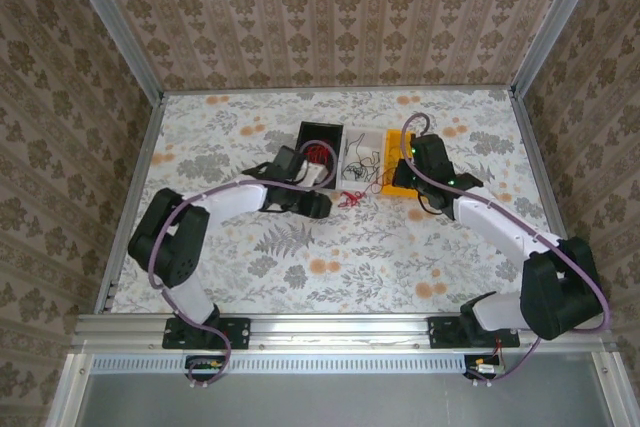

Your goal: Untangle the cables

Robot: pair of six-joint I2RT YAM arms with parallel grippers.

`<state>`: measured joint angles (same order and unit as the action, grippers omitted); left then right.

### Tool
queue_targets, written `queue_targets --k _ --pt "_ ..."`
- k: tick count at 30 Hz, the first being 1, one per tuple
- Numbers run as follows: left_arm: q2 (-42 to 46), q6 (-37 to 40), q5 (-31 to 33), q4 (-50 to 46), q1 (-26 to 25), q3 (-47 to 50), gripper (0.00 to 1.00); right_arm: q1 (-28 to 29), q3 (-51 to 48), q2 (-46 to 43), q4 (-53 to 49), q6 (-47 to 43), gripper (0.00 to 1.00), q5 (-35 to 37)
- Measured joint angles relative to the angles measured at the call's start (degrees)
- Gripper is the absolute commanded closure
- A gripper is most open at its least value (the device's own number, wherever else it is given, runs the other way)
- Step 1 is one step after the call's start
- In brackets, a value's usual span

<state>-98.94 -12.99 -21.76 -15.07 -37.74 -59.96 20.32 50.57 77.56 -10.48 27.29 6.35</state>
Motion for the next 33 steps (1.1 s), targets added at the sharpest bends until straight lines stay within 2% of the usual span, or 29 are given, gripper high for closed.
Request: queue_targets --k 7,8,11,17,19,22,26,29,33 --pt "-8.6 6.8 6.0 3.0 -6.1 -8.9 0.45 0.1 0.1 0.2 -0.1 -0.1 1.0 -0.9" --pt "-9.9 7.5 7.5 2.9 -6.6 -10.0 0.47 0.1 0.1 0.2 -0.1 -0.1 1.0 -0.9" --pt "-13.5 9.8 11.6 2.0 -8.1 -13.4 0.65 0.1 0.1 0.2 -0.2 -0.1 1.0 -0.9" --pt "-17.4 13.6 16.3 -3.0 -10.7 -18.3 0.71 0.1 0.1 -0.3 -0.4 -0.1 1.0 -0.9" --pt "-17.5 14.2 16.7 -4.8 -11.1 -18.5 0.8 0.0 0.1 -0.5 -0.4 -0.1 1.0 -0.8" --pt "-17.4 14.8 16.7 -6.4 -11.0 -18.5 0.99 -0.4 0.1 -0.5 -0.4 -0.1 1.0 -0.8" --pt "-15.7 15.2 17.1 -6.4 -10.9 -16.6 1.0 -1.0 0.1 -1.0 -0.5 -0.1 1.0 -0.1" --pt "-11.8 15.1 16.6 -5.8 -10.4 -11.5 1.0 -1.8 0.3 -1.7 -1.3 0.1 1.0 1.9" --pt "-3.8 14.2 12.2 -5.3 -7.6 -3.0 1.0 -3.8 0.8 -2.4 -2.2 1.3 1.0 4.9"
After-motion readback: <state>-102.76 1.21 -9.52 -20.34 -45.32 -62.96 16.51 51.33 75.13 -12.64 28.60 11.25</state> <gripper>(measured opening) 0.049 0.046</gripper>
